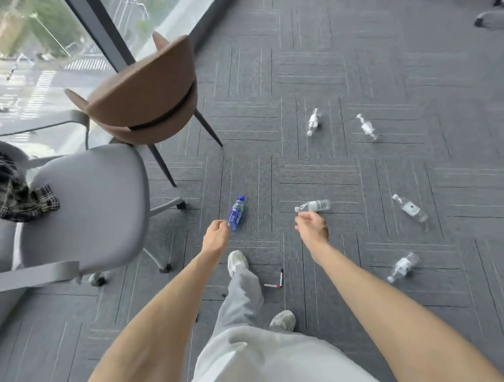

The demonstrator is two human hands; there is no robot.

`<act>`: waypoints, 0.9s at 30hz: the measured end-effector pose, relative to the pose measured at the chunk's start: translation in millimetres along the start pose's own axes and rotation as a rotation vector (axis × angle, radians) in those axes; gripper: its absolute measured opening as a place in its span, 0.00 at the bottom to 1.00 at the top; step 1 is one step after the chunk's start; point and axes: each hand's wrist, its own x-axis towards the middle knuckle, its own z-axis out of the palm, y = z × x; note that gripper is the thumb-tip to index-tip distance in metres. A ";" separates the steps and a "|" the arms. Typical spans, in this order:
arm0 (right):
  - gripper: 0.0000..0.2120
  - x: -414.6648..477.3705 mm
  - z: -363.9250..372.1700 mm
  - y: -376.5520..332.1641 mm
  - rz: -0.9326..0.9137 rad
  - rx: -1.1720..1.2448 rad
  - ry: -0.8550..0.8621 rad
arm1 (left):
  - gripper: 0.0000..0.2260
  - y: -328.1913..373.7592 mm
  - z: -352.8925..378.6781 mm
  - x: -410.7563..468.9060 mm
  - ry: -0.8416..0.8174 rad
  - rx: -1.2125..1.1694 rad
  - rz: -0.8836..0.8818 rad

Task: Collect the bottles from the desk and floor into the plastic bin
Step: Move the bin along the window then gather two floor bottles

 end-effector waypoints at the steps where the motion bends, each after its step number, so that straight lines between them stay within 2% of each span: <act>1: 0.13 11.4 3.9 -0.9 0.011 -0.009 -0.006 | 0.10 1.1 1.9 11.9 -0.008 -0.005 -0.017; 9: 0.12 135.5 52.5 -4.1 0.122 -0.026 0.087 | 0.14 5.6 34.1 157.7 -0.079 0.137 -0.080; 16: 0.12 296.1 119.4 28.6 0.159 -0.091 -0.026 | 0.16 -28.6 94.0 333.8 -0.011 0.218 -0.164; 19: 0.11 369.6 148.8 60.1 0.159 -0.100 -0.056 | 0.16 -62.5 130.0 408.3 0.008 0.270 -0.156; 22: 0.07 439.7 179.1 99.8 0.183 -0.034 -0.004 | 0.15 -112.3 165.1 477.3 0.008 0.387 -0.155; 24: 0.08 473.8 197.0 123.2 0.179 -0.030 0.004 | 0.14 -139.1 181.4 515.9 0.015 0.383 -0.157; 25: 0.10 494.4 207.3 138.9 0.168 -0.037 -0.003 | 0.16 -156.4 192.4 541.2 0.016 0.393 -0.151; 27: 0.13 527.0 222.3 167.5 0.148 -0.038 -0.038 | 0.26 -184.6 209.1 582.0 0.020 0.467 -0.142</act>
